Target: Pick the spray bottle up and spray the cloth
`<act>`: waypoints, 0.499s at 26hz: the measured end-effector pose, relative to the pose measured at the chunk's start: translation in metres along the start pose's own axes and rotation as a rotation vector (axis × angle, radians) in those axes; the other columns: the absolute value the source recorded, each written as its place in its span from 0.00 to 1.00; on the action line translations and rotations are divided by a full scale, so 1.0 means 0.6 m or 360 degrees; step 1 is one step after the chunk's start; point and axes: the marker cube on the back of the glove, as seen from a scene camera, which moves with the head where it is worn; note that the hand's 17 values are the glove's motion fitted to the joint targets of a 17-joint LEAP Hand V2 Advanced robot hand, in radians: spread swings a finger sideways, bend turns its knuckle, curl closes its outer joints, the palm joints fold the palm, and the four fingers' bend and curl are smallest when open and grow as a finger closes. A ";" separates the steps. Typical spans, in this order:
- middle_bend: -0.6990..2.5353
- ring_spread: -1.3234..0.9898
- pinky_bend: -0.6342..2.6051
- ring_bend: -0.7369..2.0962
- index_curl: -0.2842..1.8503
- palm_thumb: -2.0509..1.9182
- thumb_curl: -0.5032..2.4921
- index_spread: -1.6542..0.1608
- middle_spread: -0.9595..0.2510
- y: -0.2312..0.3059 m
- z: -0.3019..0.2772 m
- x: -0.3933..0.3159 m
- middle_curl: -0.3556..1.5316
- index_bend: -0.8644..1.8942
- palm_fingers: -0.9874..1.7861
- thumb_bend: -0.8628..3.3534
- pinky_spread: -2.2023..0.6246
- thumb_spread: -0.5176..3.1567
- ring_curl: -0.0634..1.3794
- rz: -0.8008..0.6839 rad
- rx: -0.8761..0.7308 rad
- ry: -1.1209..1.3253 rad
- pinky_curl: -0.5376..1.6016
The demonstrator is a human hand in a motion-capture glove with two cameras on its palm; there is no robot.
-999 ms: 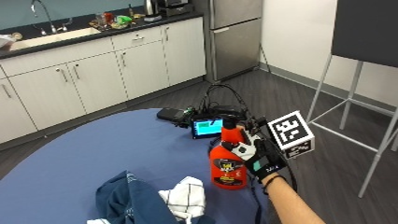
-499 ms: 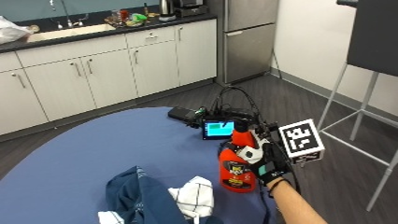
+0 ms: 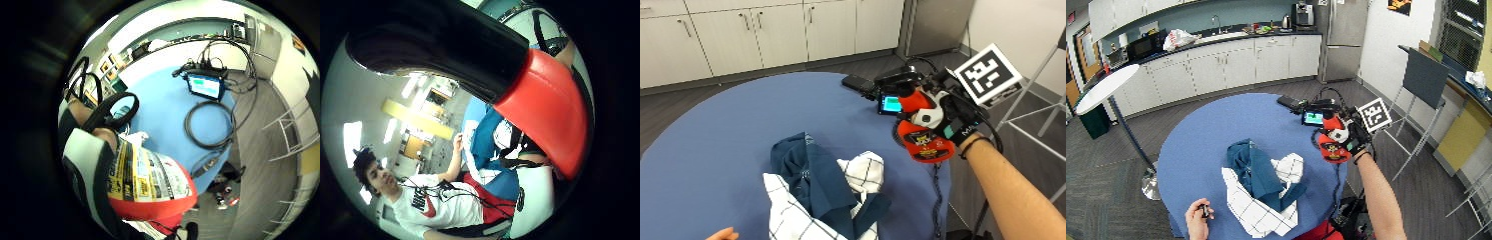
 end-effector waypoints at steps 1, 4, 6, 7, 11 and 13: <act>0.33 0.52 0.38 0.46 0.27 0.76 0.32 0.78 0.72 -0.012 0.003 -0.018 0.41 0.36 0.80 0.20 0.72 0.34 0.32 -0.0027 -0.0052 0.0045 0.41; 0.33 0.52 0.38 0.46 0.28 0.76 0.33 0.79 0.72 -0.042 0.023 -0.060 0.41 0.36 0.80 0.20 0.72 0.33 0.32 -0.0103 -0.0195 0.0196 0.41; 0.33 0.52 0.38 0.46 0.28 0.76 0.33 0.79 0.72 -0.053 0.040 -0.075 0.41 0.36 0.80 0.20 0.71 0.33 0.32 -0.0142 -0.0291 0.0302 0.41; 0.33 0.52 0.38 0.46 0.28 0.76 0.33 0.79 0.72 -0.055 0.049 -0.078 0.41 0.36 0.80 0.20 0.71 0.33 0.32 -0.0154 -0.0343 0.0350 0.41; 0.33 0.52 0.38 0.47 0.28 0.76 0.34 0.79 0.72 -0.051 0.076 -0.082 0.42 0.36 0.80 0.20 0.71 0.33 0.32 -0.0172 -0.0518 0.0513 0.42; 0.33 0.52 0.38 0.47 0.28 0.76 0.34 0.79 0.72 -0.048 0.083 -0.079 0.42 0.36 0.80 0.20 0.71 0.32 0.32 -0.0167 -0.0569 0.0566 0.42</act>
